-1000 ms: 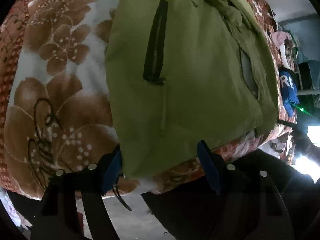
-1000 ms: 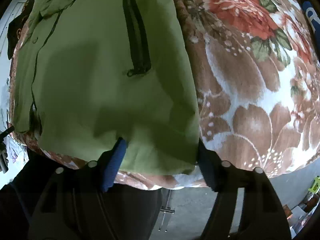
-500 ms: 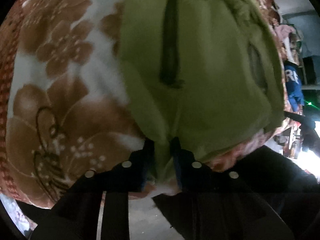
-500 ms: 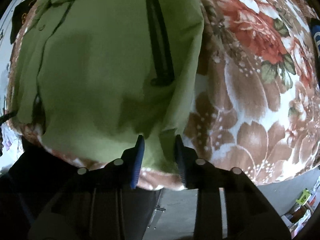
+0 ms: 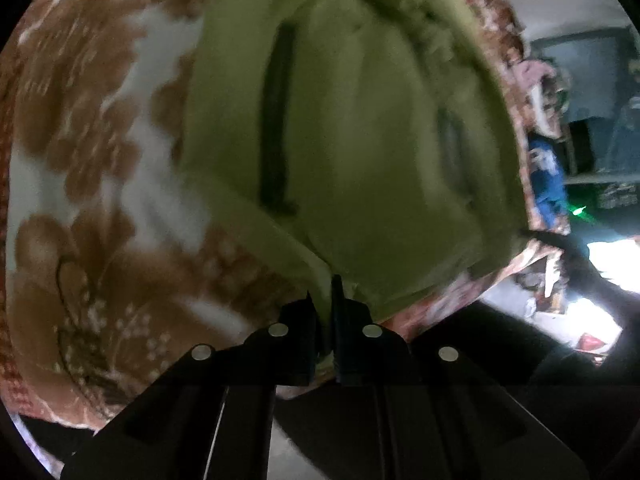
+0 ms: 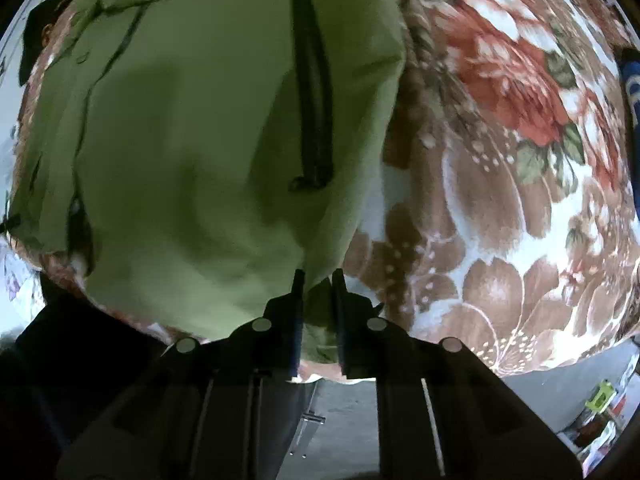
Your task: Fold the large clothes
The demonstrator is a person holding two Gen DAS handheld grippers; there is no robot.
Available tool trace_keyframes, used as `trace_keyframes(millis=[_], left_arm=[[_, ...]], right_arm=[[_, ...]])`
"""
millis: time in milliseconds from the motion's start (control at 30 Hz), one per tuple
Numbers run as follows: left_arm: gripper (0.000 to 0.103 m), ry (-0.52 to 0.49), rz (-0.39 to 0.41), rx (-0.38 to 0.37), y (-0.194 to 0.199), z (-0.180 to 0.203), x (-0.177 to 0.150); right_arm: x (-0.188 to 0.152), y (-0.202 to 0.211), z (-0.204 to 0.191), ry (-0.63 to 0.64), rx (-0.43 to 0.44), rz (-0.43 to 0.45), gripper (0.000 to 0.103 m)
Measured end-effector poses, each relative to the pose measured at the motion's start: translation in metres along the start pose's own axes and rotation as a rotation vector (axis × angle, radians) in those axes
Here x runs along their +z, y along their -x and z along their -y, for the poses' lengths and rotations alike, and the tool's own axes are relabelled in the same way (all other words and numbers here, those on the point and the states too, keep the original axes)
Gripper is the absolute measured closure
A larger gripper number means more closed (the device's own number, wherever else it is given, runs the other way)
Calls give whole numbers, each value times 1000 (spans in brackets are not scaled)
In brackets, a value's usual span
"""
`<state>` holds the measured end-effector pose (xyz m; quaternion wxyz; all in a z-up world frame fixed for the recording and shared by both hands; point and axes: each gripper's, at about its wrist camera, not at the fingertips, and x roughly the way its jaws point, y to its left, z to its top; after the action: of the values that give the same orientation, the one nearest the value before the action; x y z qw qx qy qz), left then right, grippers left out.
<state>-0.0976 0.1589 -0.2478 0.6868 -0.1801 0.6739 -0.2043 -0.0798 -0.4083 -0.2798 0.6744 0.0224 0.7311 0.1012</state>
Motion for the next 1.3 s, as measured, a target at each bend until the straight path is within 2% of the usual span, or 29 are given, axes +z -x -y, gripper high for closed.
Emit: trace_keyframes(millis=[100,167,267,400,533,667,833,933,1100,1300], left_arm=[[99,-51,74,-67,16,23,16],[99,-81,118,-91,26,37,28],[99,-117,171,-109,38,57,51],[99,-175,218,-131,52,81,82],[99,-230,278,-154,67,108,116],[99,-258,327,-181,81,118,142],[99,-262,398,-237,98,123,179],[99,-282,440,-237,108,126,205],[99,-326,517,-235,123,133,271],[99,-397,525,-193,119,138,356]], right_arm=[[12,20,-7,-13,38,29,92],[30,40,-12,-39,64,80,93],[49,72,-19,-64,105,149,94],[84,109,-35,-26,145,256,95],[110,120,-33,-13,198,330,96],[129,142,-47,22,240,390,96],[170,167,-60,87,250,462,97],[196,185,-67,105,230,497,97],[256,205,-62,121,178,555,97],[342,218,-62,178,103,634,102]])
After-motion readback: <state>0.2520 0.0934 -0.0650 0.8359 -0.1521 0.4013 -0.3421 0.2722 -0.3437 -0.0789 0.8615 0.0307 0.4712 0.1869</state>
